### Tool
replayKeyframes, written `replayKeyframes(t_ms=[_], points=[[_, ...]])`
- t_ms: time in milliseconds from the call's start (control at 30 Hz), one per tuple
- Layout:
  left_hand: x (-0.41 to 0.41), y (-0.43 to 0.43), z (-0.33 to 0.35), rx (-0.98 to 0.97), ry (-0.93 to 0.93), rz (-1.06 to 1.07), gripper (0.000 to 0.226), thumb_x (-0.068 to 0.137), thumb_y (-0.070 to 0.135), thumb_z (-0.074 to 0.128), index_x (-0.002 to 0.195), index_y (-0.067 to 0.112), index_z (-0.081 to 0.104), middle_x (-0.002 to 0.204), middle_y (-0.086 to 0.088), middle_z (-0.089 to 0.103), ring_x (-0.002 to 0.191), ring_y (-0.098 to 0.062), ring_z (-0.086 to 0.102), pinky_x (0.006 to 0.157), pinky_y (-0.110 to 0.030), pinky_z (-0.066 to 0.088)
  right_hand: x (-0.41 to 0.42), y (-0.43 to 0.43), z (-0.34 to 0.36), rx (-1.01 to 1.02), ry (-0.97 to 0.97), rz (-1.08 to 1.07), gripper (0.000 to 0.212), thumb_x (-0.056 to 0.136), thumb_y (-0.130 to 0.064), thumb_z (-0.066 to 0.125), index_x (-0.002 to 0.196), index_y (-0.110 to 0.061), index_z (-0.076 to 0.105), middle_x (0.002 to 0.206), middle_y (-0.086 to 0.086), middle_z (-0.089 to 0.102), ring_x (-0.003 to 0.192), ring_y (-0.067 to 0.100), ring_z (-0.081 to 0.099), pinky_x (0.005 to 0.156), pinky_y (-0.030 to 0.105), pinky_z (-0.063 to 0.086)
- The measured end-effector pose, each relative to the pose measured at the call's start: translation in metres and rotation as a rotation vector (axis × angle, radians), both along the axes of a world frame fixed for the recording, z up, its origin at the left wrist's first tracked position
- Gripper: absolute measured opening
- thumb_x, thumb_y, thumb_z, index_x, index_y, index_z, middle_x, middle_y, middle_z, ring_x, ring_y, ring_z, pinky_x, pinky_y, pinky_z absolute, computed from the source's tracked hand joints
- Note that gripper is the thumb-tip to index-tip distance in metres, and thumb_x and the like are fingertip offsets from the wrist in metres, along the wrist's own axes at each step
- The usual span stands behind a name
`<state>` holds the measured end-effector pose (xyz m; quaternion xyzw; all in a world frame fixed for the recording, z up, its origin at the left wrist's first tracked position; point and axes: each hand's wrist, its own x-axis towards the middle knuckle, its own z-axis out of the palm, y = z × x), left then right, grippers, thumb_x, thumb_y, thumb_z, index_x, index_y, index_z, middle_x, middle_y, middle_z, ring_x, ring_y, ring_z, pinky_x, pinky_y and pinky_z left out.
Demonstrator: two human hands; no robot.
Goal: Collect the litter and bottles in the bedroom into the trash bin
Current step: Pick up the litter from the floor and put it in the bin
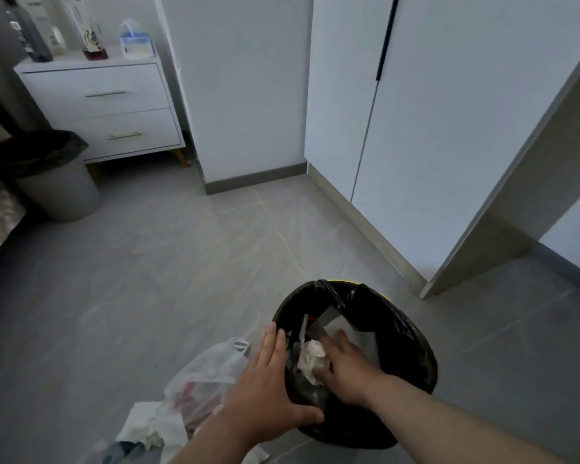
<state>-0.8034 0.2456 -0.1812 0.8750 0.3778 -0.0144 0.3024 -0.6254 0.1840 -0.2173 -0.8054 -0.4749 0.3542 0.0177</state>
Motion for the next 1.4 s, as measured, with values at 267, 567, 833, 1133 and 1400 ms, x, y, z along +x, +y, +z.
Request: replayKeyframes(t_ms=[267, 567, 833, 1133, 1400], points=[[-0.004, 0.003, -0.009, -0.022, -0.117, -0.019, 0.143, 0.051, 0.068, 0.075, 0.148, 0.022, -0.019, 0.146, 0.016, -0.036, 0.137, -0.002, -0.029, 0.115, -0.022, -0.003, -0.007, 0.020, -0.056, -0.203, -0.017, 0.039, 0.099, 0.079, -0.071, 0.047, 0.151, -0.035, -0.011, 0.162, 0.005, -0.010, 0.148, 0.035, -0.006, 0.119, 0.042, 0.010], [-0.013, 0.001, -0.005, -0.036, -0.138, -0.004, 0.132, 0.058, 0.069, 0.071, 0.148, 0.028, -0.016, 0.151, 0.015, -0.031, 0.138, -0.007, -0.032, 0.118, -0.030, -0.005, -0.017, 0.025, -0.011, -0.055, -0.144, 0.189, 0.105, 0.067, -0.085, 0.042, 0.152, -0.036, 0.004, 0.160, 0.003, 0.012, 0.145, 0.031, 0.014, 0.117, 0.036, 0.018], [-0.132, 0.004, -0.004, 0.034, -0.191, 0.214, 0.111, 0.070, 0.073, 0.054, 0.149, 0.030, -0.011, 0.152, 0.017, -0.024, 0.139, -0.002, -0.026, 0.118, -0.026, -0.006, -0.069, 0.029, 0.080, 0.489, -0.052, 0.130, 0.083, 0.074, -0.068, 0.039, 0.141, -0.019, 0.042, 0.155, 0.000, 0.027, 0.145, 0.013, 0.019, 0.115, 0.025, 0.014], [-0.285, 0.012, -0.026, -0.044, -0.076, 0.595, 0.127, 0.051, 0.095, 0.036, 0.151, 0.023, 0.008, 0.159, 0.006, -0.001, 0.143, -0.004, -0.008, 0.113, -0.021, 0.002, -0.181, 0.076, 0.090, 0.491, 0.077, 0.343, 0.056, 0.090, -0.048, 0.049, 0.136, -0.017, 0.044, 0.146, -0.001, 0.035, 0.140, 0.012, 0.026, 0.112, 0.024, 0.022], [-0.324, 0.018, -0.090, -0.191, 0.079, 0.759, 0.067, 0.089, 0.037, 0.059, 0.145, 0.014, 0.031, 0.154, -0.004, 0.030, 0.141, -0.019, 0.028, 0.112, -0.030, 0.023, -0.238, 0.101, -0.003, 0.153, 0.124, 0.358, 0.026, 0.089, -0.030, 0.051, 0.109, -0.018, 0.061, 0.117, 0.002, 0.062, 0.107, 0.019, 0.059, 0.082, 0.026, 0.046]])
